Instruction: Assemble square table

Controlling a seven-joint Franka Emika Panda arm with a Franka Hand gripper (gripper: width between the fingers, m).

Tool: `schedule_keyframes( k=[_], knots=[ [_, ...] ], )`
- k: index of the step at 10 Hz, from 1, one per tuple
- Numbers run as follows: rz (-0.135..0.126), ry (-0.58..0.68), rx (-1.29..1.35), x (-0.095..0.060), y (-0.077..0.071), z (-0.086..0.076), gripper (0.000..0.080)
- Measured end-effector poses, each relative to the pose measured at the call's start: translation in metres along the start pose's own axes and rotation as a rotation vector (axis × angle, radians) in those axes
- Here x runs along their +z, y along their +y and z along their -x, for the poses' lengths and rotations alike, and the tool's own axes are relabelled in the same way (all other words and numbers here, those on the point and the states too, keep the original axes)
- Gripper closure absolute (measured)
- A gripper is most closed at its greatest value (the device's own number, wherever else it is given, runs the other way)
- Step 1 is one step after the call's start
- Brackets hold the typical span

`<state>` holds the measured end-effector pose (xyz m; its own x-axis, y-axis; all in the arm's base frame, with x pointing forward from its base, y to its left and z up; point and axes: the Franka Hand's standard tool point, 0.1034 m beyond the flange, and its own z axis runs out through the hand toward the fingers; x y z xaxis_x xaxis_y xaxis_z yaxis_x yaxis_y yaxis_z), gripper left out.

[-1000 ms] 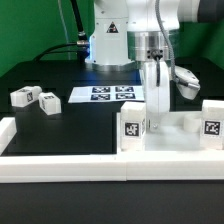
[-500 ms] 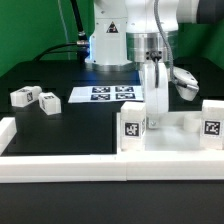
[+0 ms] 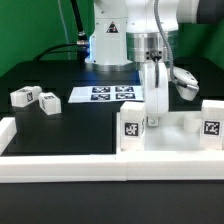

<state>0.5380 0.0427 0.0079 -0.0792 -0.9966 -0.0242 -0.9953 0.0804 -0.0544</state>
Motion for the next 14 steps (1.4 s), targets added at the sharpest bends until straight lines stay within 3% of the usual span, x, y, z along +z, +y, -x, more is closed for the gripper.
schedule_keyframes(
  k=[5,8,12,13,14],
  knots=[
    [-0.001,0.001,-0.003,0.0,0.0,-0.001,0.0745],
    [-0.056,0.058,-0.211,-0.001,0.01,-0.051,0.0744],
    [-0.044,0.073,-0.502,-0.001,0.013,-0.061,0.0744],
    [-0.044,0.081,-0.589,-0.003,0.011,-0.069,0.0744],
    [-0.048,0.087,-0.752,-0.009,0.006,-0.093,0.0744]
  ],
)
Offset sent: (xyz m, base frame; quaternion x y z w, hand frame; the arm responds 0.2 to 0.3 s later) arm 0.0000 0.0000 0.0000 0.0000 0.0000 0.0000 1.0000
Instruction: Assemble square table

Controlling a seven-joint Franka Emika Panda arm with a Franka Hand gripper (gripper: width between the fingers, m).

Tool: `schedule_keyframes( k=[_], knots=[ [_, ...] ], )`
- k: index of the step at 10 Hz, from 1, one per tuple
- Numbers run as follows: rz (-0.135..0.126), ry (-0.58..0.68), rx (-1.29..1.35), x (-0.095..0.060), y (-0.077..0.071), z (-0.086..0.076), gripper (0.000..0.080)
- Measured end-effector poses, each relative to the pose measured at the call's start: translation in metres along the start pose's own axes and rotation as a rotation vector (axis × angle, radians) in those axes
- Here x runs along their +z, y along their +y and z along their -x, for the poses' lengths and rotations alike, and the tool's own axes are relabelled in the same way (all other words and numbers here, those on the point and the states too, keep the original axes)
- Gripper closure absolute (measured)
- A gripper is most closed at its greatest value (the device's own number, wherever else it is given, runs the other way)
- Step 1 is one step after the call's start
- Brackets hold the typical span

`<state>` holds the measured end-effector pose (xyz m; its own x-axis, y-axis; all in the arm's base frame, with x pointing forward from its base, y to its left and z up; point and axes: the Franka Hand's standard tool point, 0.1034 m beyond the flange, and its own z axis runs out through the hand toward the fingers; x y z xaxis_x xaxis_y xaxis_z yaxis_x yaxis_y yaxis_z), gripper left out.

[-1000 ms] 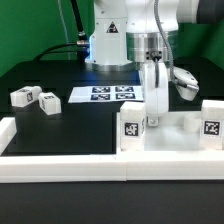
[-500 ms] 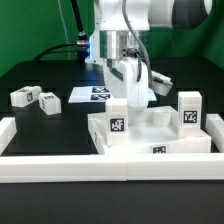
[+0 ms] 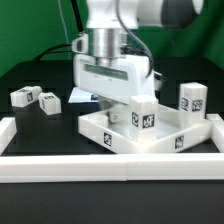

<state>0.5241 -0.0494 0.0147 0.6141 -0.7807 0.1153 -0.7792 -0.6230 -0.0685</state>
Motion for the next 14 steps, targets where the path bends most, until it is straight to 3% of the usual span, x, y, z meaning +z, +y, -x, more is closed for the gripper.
schedule_keyframes(
  k=[1,6,7,8,11,12,14],
  knots=[
    [-0.005,-0.001,-0.073,-0.002,0.007,-0.014,0.0744],
    [0.013,0.01,-0.379,0.001,0.01,-0.019,0.0744],
    [0.0,0.001,-0.486,-0.003,0.008,-0.032,0.0744],
    [0.005,0.019,-0.596,-0.006,0.004,-0.041,0.0744],
    [0.023,0.014,-0.756,-0.004,0.008,-0.041,0.0744],
    [0.032,0.015,-0.849,-0.004,0.003,-0.042,0.0744],
    [0.058,0.029,-1.24,-0.012,-0.026,-0.06,0.0744]
  ],
)
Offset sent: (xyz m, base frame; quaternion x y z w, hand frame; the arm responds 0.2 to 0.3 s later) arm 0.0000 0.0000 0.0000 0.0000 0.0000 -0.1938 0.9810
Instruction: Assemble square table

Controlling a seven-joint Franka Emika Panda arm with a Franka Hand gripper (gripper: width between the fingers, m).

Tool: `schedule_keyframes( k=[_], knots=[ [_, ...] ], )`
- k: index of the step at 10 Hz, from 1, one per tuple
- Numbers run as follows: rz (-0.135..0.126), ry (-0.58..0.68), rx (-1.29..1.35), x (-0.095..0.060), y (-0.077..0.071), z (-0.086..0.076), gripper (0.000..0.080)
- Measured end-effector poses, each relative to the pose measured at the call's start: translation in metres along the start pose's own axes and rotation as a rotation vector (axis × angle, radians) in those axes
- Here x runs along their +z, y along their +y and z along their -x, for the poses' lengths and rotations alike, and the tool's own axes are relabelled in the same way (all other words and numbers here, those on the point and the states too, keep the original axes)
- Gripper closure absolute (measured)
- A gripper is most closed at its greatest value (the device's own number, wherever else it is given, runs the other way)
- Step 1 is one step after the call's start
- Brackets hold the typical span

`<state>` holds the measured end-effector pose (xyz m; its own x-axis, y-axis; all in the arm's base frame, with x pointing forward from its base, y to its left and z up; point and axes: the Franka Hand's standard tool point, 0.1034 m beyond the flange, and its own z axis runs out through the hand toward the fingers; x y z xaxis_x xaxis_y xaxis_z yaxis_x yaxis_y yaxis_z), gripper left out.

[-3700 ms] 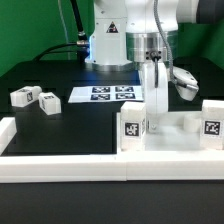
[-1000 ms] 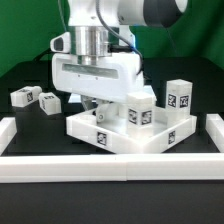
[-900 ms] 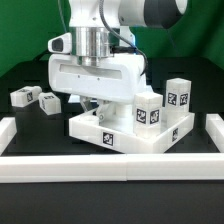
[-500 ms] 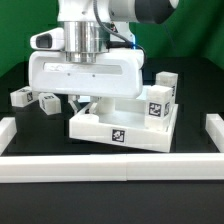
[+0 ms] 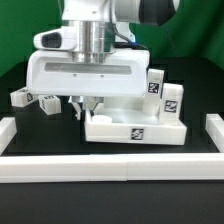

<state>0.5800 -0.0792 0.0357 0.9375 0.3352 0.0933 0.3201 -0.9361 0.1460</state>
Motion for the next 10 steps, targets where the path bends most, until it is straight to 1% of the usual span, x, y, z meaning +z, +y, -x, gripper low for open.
schedule_keyframes(
  k=[1,3,4,5,6,7,8,10],
  knots=[
    [-0.003,-0.012,-0.112,0.0,0.004,-0.004,0.0744],
    [0.003,-0.014,-0.157,0.001,0.005,-0.001,0.0744],
    [0.007,-0.017,-0.23,0.001,0.006,0.0,0.0744],
    [0.018,-0.017,-0.315,0.001,0.005,-0.005,0.0744],
    [0.06,0.018,-0.505,-0.003,-0.005,-0.034,0.0744],
    [0.077,0.043,-0.632,-0.005,-0.023,-0.058,0.0744],
    [0.083,0.052,-0.71,-0.006,-0.037,-0.069,0.0741],
    [0.089,0.044,-0.77,-0.006,-0.027,-0.065,0.0741]
  ],
)
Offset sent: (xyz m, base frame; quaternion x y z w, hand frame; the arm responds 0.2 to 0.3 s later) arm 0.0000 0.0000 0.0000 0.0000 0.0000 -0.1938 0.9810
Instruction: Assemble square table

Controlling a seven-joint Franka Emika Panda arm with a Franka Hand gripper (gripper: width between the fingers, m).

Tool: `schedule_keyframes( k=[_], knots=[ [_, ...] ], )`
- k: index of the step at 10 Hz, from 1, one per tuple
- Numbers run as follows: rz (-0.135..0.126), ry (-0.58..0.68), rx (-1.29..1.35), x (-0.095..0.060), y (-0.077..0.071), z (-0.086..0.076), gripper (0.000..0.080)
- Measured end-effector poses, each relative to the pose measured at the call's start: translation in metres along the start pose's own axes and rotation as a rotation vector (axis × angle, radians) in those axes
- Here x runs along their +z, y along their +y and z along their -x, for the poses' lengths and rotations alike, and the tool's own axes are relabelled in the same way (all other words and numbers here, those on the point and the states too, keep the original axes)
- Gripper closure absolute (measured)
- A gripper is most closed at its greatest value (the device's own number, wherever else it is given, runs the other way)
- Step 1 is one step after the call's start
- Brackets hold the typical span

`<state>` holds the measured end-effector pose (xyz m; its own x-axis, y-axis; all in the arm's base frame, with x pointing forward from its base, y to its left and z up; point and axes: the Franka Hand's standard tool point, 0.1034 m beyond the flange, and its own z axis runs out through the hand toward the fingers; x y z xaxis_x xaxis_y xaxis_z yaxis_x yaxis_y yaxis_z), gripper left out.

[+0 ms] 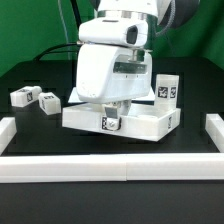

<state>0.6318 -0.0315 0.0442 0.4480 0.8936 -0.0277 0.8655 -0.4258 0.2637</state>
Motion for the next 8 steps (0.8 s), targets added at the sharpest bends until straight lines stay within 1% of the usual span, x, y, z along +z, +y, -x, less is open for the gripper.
schedule_keyframes(
  k=[2,3,4,5,6,8],
  knots=[
    [0.006,-0.01,-0.135,0.0,0.001,0.001,0.0741],
    [0.01,-0.013,-0.191,-0.001,0.002,-0.001,0.0741],
    [0.027,-0.007,-0.294,-0.003,0.007,-0.022,0.0741],
    [0.051,0.013,-0.346,-0.002,0.016,-0.049,0.0741],
    [0.067,0.028,-0.361,0.001,0.022,-0.066,0.0741],
    [0.068,0.026,-0.349,-0.001,0.024,-0.063,0.0738]
  ],
)
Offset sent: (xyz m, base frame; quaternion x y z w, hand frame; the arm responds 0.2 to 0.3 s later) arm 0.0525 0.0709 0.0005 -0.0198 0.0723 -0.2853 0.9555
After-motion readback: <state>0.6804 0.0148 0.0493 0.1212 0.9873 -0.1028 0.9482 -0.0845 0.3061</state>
